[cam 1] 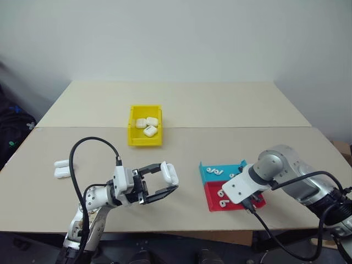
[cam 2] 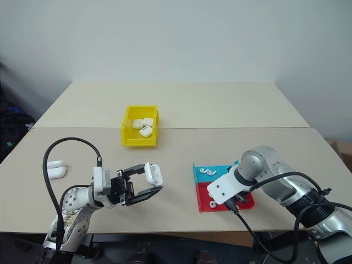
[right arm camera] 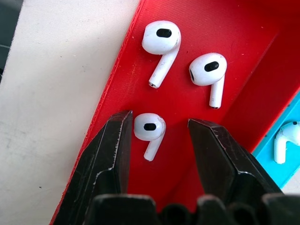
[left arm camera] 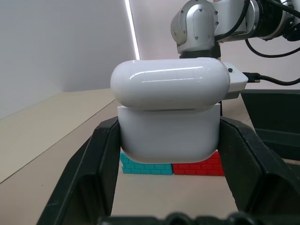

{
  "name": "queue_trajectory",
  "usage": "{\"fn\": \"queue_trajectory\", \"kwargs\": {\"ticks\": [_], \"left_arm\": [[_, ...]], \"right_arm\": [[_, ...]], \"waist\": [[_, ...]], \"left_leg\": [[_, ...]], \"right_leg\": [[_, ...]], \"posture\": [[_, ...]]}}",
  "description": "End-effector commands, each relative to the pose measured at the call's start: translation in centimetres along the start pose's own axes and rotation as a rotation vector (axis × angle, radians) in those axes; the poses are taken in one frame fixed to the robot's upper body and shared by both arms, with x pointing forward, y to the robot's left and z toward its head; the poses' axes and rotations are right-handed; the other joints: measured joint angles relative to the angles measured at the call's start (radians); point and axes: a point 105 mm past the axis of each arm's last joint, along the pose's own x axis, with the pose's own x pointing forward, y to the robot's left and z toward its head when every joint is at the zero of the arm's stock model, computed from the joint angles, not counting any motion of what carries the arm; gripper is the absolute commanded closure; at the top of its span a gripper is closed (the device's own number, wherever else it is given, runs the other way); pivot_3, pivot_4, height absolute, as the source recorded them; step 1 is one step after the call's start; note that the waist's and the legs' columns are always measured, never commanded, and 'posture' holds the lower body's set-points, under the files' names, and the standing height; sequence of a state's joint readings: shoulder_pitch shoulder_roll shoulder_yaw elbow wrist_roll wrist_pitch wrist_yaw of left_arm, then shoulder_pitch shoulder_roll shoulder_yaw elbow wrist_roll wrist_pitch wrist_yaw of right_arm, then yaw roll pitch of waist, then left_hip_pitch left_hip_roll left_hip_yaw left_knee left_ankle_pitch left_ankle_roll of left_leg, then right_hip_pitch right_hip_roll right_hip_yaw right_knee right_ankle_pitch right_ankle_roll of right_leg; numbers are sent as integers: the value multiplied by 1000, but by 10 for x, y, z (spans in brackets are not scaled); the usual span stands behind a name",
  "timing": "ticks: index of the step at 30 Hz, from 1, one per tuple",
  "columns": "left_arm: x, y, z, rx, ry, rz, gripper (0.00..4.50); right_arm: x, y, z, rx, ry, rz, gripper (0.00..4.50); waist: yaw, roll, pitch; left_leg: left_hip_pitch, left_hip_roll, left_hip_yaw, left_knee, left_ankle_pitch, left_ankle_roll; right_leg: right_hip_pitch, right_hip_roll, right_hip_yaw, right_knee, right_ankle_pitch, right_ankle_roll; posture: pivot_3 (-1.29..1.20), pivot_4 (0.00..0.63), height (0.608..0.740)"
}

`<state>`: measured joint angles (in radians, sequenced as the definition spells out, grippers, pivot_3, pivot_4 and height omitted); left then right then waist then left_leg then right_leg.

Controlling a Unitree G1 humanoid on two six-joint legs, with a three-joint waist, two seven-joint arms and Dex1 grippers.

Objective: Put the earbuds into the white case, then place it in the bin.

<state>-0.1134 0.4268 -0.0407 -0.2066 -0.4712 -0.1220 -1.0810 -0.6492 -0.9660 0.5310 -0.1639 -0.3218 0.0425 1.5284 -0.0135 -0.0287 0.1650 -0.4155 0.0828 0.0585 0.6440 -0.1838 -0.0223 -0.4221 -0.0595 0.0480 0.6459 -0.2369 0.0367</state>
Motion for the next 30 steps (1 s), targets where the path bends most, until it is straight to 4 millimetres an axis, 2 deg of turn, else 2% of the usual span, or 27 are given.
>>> {"fn": "queue_trajectory", "kwargs": {"ticks": [1, 28, 30], "left_arm": [[3, -1, 9, 43, -14, -16, 1721], [5, -3, 6, 50, -2, -27, 1721], [5, -2, 5, 51, -2, -26, 1721]], "right_arm": [[-8, -2, -4, -17, 27, -12, 2206], [-8, 2, -4, -75, 28, -2, 2206], [-8, 2, -2, -79, 19, -4, 2586]], "waist": [[0, 0, 0], [0, 0, 0], [0, 0, 0]], "left_leg": [[0, 0, 0, 0, 0, 0], [0, 0, 0, 0, 0, 0], [0, 0, 0, 0, 0, 0]], "right_leg": [[0, 0, 0, 0, 0, 0], [0, 0, 0, 0, 0, 0], [0, 0, 0, 0, 0, 0]], "posture": [[0, 150, 740], [0, 150, 740], [0, 150, 740]]}}
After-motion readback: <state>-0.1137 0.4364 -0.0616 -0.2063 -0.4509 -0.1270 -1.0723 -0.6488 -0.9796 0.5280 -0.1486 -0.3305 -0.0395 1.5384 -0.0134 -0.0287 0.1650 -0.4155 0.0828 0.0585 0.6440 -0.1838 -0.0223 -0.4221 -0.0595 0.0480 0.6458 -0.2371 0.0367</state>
